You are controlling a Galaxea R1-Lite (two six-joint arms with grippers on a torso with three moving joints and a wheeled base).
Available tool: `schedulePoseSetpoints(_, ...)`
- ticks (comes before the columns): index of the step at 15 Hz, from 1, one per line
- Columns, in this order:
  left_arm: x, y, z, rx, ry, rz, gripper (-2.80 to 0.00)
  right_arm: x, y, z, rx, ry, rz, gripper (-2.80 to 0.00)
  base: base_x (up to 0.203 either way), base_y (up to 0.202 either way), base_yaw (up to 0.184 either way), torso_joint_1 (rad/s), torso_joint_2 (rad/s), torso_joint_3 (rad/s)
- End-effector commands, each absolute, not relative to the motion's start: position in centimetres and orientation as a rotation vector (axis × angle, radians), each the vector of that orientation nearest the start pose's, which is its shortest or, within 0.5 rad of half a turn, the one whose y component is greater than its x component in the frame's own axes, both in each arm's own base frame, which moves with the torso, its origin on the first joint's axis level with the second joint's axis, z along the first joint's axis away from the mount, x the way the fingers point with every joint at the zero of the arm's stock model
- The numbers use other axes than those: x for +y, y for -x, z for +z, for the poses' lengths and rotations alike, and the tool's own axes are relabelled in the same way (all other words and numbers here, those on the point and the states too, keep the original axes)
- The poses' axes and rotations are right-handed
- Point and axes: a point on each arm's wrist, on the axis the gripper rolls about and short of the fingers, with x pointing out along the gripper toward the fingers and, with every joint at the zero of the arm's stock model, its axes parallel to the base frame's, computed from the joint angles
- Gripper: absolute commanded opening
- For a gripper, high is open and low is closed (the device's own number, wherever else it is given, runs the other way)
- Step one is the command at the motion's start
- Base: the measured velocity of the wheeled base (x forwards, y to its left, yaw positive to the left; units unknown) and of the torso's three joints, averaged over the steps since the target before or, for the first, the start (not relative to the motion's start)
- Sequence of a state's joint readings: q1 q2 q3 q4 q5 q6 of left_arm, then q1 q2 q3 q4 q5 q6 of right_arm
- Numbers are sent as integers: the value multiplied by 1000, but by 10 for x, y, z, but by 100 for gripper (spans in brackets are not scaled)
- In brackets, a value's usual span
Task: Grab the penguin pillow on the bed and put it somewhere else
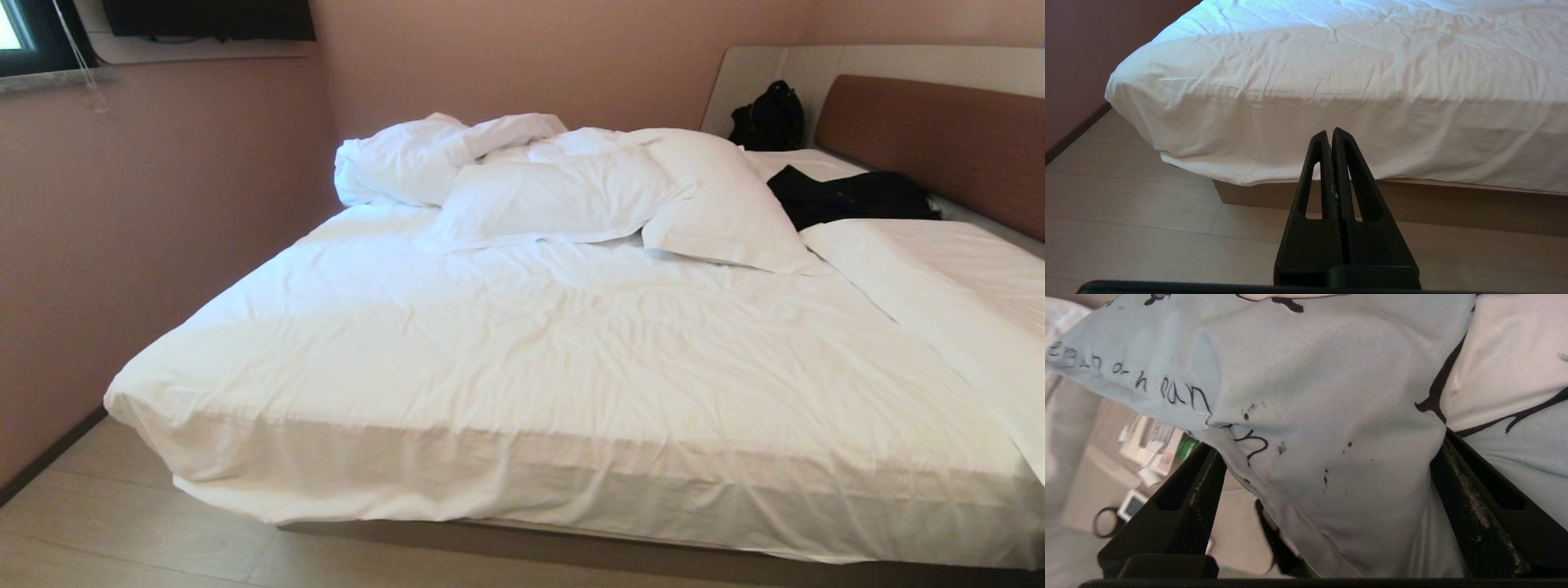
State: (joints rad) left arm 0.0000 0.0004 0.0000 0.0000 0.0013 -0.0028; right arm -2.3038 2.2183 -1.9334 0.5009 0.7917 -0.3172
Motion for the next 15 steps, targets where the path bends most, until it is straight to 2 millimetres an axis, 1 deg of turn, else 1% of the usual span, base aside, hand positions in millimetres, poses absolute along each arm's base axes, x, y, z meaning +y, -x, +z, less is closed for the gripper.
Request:
schedulePoseSetpoints(1,0,23,75,2,3,2,-280,-334,278,199,231,-615,-1374,0,0,0,0,0,0,0)
schedulePoseSetpoints(4,0,23,75,2,3,2,-280,-331,275,207,190,-597,-1334,0,0,0,0,0,0,0)
schedulePoseSetpoints(6,0,23,75,2,3,2,-280,-327,272,216,173,-588,-1327,0,0,0,0,0,0,0)
schedulePoseSetpoints(10,0,23,75,2,3,2,-280,-322,266,249,67,-531,-1350,0,0,0,0,0,0,0)
schedulePoseSetpoints(13,0,23,75,2,3,2,-280,-321,267,267,-7,-479,-1379,0,0,0,0,0,0,0)
schedulePoseSetpoints(15,0,23,75,2,3,2,-280,-321,267,276,-60,-472,-1390,0,0,0,0,0,0,0)
